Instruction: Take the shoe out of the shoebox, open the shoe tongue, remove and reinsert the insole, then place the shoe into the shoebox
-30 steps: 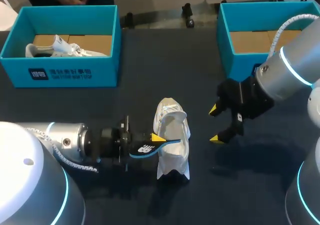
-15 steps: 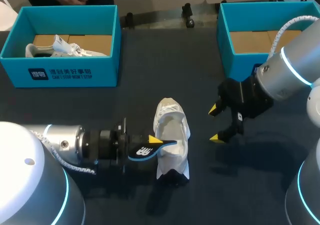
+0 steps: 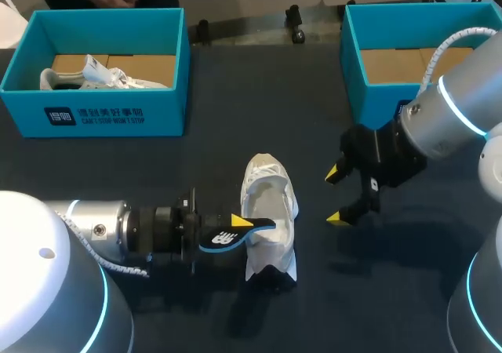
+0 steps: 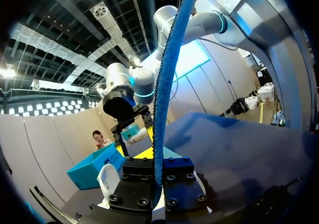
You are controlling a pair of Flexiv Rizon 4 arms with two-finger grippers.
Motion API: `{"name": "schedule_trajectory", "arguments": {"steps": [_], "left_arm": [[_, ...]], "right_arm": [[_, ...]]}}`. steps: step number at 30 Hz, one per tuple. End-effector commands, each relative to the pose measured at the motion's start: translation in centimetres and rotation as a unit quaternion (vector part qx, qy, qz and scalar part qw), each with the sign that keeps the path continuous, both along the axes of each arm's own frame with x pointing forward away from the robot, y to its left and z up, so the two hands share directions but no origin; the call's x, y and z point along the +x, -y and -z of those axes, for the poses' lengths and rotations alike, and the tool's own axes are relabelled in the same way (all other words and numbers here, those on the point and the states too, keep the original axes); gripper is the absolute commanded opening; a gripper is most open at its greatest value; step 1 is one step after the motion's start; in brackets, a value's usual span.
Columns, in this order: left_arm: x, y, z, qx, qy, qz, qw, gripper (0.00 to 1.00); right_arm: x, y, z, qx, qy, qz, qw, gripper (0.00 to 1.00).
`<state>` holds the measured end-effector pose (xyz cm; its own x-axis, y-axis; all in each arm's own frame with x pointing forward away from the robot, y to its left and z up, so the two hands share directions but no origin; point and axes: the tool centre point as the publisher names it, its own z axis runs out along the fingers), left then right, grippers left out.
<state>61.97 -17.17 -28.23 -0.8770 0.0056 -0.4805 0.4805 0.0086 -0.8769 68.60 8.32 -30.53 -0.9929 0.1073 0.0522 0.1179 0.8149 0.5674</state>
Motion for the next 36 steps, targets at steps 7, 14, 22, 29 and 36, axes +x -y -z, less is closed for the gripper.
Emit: {"name": "schedule_trajectory", "arguments": {"steps": [7, 14, 22, 29, 36], "left_arm": [[-0.4, 0.2, -0.9, -0.011, -0.012, 0.000, 1.000, 0.00], [-0.7, 1.0, -1.5, -0.022, -0.028, 0.003, 0.999, 0.00], [-1.1, 2.0, -1.6, -0.024, -0.022, 0.005, 0.999, 0.00], [-1.5, 2.6, -1.8, -0.021, -0.018, 0.003, 1.000, 0.00], [-1.0, 2.9, -1.5, -0.018, -0.014, -0.009, 1.000, 0.00]], "right_arm": [[-0.4, 0.2, -0.4, 0.000, 0.017, 0.012, 1.000, 1.00], [-0.6, 0.4, -0.4, -0.002, 0.040, 0.001, 0.999, 1.00], [-0.8, 1.0, -0.5, -0.004, 0.047, -0.002, 0.999, 1.00], [-1.0, 1.4, -0.5, -0.002, 0.056, -0.004, 0.998, 1.00], [-1.1, 1.5, -0.3, 0.005, 0.057, -0.010, 0.998, 1.00]]}}
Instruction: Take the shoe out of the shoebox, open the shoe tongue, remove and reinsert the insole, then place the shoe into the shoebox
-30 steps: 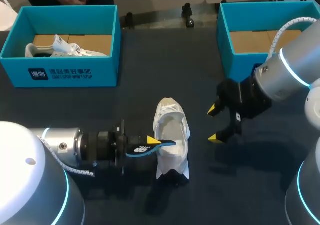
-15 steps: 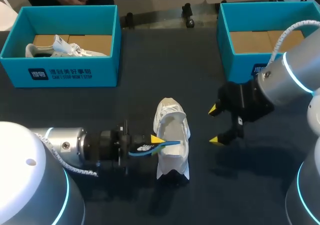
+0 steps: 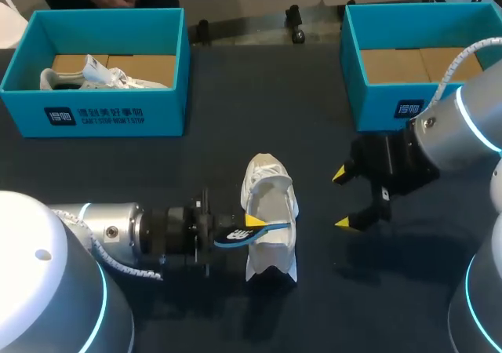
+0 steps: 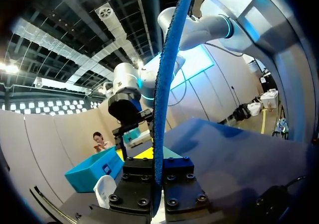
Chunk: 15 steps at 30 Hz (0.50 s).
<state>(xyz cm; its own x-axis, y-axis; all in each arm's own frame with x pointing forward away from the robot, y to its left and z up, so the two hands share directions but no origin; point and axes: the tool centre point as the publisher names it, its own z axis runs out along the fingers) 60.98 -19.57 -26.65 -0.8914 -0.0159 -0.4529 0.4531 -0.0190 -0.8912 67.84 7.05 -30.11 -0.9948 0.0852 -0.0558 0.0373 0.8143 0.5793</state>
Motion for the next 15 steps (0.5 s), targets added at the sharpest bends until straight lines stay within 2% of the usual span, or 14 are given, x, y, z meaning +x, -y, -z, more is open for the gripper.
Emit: {"name": "schedule_trajectory", "arguments": {"steps": [1, 15], "left_arm": [[0.1, 0.6, 0.1, -0.002, 0.005, -0.006, 1.000, 0.00], [0.9, 0.9, 1.8, 0.019, 0.005, -0.005, 1.000, 0.00]], "right_arm": [[-0.3, 0.2, 0.1, 0.003, 0.002, 0.001, 1.000, 1.00], [-0.3, 0.2, 0.1, 0.003, 0.002, 0.001, 1.000, 1.00]]}}
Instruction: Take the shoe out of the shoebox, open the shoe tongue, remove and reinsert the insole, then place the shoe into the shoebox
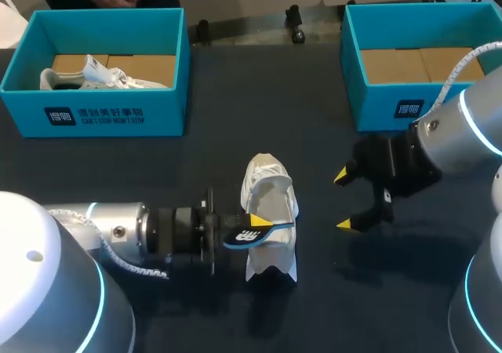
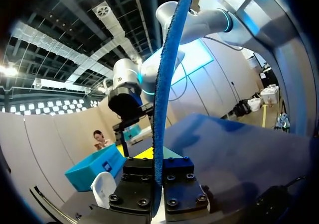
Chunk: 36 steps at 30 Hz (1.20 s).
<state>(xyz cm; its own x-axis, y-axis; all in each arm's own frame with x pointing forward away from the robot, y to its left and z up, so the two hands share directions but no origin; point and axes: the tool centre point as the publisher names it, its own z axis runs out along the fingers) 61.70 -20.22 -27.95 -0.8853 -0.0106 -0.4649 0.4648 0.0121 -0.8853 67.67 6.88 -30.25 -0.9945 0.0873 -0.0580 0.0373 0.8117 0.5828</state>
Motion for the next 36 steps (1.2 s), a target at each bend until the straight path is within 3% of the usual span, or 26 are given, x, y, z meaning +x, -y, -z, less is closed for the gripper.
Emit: {"name": "schedule_trajectory", "arguments": {"steps": [1, 15, 36], "left_arm": [[0.3, 0.2, 0.6, 0.005, -0.002, 0.000, 1.000, 0.00], [0.9, 0.6, 3.0, 0.014, 0.003, 0.011, 1.000, 0.00], [3.1, 0.4, 4.7, 0.032, 0.030, -0.010, 0.999, 0.00]], "right_arm": [[-0.1, 0.1, 0.0, 0.001, 0.001, 0.000, 1.000, 1.00], [-0.1, 0.1, 0.0, 0.001, 0.001, 0.000, 1.000, 1.00], [-0.1, 0.1, 0.0, 0.001, 0.001, 0.000, 1.000, 1.00]]}}
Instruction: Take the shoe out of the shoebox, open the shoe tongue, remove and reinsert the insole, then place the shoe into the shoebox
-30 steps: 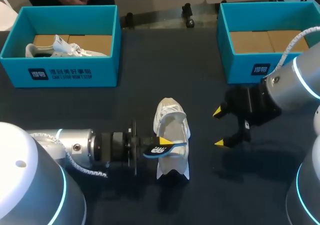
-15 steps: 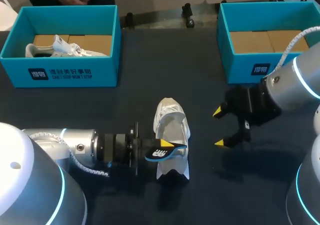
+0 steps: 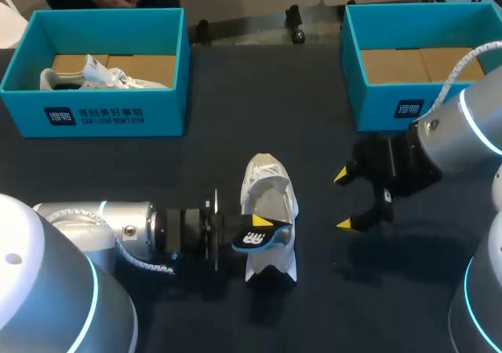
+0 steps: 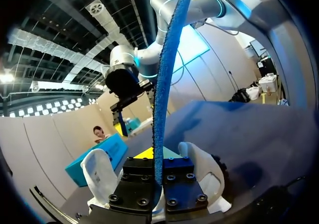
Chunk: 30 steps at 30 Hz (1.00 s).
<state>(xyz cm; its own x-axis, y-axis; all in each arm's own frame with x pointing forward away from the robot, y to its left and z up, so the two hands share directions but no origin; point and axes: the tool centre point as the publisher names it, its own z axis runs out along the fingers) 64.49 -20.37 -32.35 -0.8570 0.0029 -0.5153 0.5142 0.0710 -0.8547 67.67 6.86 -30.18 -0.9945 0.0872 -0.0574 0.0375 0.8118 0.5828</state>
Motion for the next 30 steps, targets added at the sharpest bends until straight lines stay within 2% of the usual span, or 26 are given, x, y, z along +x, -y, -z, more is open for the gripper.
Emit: {"name": "schedule_trajectory", "arguments": {"steps": [1, 7, 12, 13, 14, 15, 16, 26, 30], "left_arm": [[0.4, 0.3, 0.4, 0.004, 0.001, -0.002, 1.000, 0.00], [1.0, 0.4, 1.3, 0.016, 0.001, -0.010, 1.000, 0.00], [1.0, 0.5, 1.1, 0.015, 0.000, -0.020, 1.000, 0.00], [0.9, 0.5, 0.8, 0.014, 0.000, -0.020, 1.000, 0.24], [0.9, 0.5, 0.7, 0.012, -0.001, -0.020, 1.000, 0.38], [0.7, 0.5, 0.4, 0.010, -0.002, -0.019, 1.000, 0.45], [0.6, 0.5, 0.1, 0.006, -0.002, -0.017, 1.000, 0.46], [-0.1, -0.1, -1.7, -0.010, 0.004, -0.013, 1.000, 0.34], [-0.4, -0.3, -1.9, -0.011, 0.008, -0.010, 1.000, 0.22]], "right_arm": [[-0.1, 0.0, 0.0, 0.001, 0.001, 0.000, 1.000, 1.00], [-0.1, 0.0, 0.0, 0.001, 0.001, 0.000, 1.000, 1.00], [-0.1, 0.0, 0.0, 0.001, 0.001, 0.000, 1.000, 1.00], [-0.1, 0.0, 0.0, 0.001, 0.001, 0.000, 1.000, 1.00], [-0.1, 0.0, 0.0, 0.001, 0.001, 0.000, 1.000, 1.00], [-0.1, 0.0, 0.0, 0.001, 0.001, 0.000, 1.000, 1.00], [-0.1, 0.0, 0.0, 0.001, 0.001, 0.000, 1.000, 1.00], [-0.1, 0.0, 0.0, 0.001, 0.001, 0.000, 1.000, 1.00], [-0.1, 0.0, 0.0, 0.001, 0.001, 0.000, 1.000, 1.00]]}}
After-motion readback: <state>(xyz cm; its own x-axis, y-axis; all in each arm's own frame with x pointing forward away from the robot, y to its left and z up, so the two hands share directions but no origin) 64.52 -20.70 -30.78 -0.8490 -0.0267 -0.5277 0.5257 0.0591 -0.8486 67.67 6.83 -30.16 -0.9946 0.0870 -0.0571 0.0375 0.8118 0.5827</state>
